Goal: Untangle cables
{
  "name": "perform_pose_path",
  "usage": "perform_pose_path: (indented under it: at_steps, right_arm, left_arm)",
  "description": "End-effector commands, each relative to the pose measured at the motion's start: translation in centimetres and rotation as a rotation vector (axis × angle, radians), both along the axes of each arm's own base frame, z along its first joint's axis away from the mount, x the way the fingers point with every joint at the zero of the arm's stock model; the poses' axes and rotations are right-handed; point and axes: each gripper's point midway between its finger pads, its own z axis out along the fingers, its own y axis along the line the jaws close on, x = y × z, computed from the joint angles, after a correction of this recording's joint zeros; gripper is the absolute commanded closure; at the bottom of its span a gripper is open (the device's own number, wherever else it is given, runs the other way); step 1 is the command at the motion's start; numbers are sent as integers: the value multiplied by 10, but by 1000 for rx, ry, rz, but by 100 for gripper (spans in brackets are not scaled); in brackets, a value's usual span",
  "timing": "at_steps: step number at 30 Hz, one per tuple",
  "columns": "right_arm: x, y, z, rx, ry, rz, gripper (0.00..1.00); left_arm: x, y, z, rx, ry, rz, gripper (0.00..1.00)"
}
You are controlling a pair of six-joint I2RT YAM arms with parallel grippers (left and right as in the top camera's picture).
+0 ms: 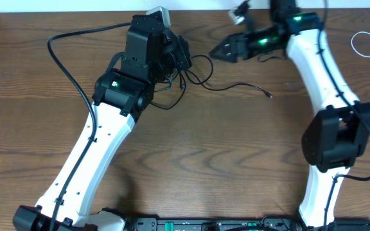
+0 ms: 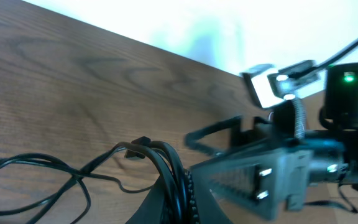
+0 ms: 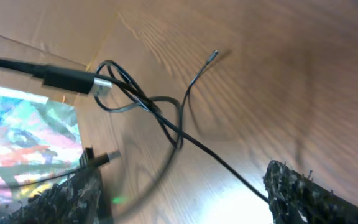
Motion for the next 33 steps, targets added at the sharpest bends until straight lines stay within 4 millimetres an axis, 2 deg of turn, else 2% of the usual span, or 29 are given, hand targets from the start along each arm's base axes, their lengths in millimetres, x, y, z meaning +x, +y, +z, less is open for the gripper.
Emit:
perform_pose_path:
  at_steps: [1, 2, 4, 6, 7, 8, 13, 15, 21, 26, 28, 33]
  right_arm:
    - [-8, 27, -13, -76, 79, -41, 28]
    - [-9, 32, -19, -102, 90, -49, 32]
    - [-6, 35, -37, -186, 95, -86, 49]
    - [2, 27, -56, -311, 88, -162, 73]
    - [6, 18, -64, -382, 84, -215, 89]
    - [11, 9, -71, -446, 80, -265, 98]
    - [20, -29, -85, -628, 76, -413, 99]
    - [21, -37, -87, -651, 82, -431, 99]
    - [21, -45, -91, -684, 86, -445, 99]
    - [26, -76, -104, -844, 61, -518, 99]
    - [26, -90, -107, -892, 66, -540, 99]
    - [30, -114, -108, -908, 87, -572, 99]
  left_arm:
    - [2, 0, 7, -22, -14, 0, 92]
    - [2, 0, 7, -22, -15, 0, 92]
    - [2, 0, 7, -22, -16, 0, 92]
    - [2, 0, 7, -21, -14, -1, 91]
    - [2, 0, 7, -20, -13, -1, 91]
    - [2, 1, 6, -19, -10, 1, 87]
    - [5, 12, 5, -16, -3, 27, 83]
    - [7, 17, 5, -18, -2, 37, 83]
    - [9, 26, 8, -22, -8, 55, 83]
    - [8, 32, 14, 3, -39, 49, 84]
    - [8, 40, 19, 14, -57, 57, 87]
    - [3, 76, 38, 10, -87, 132, 92]
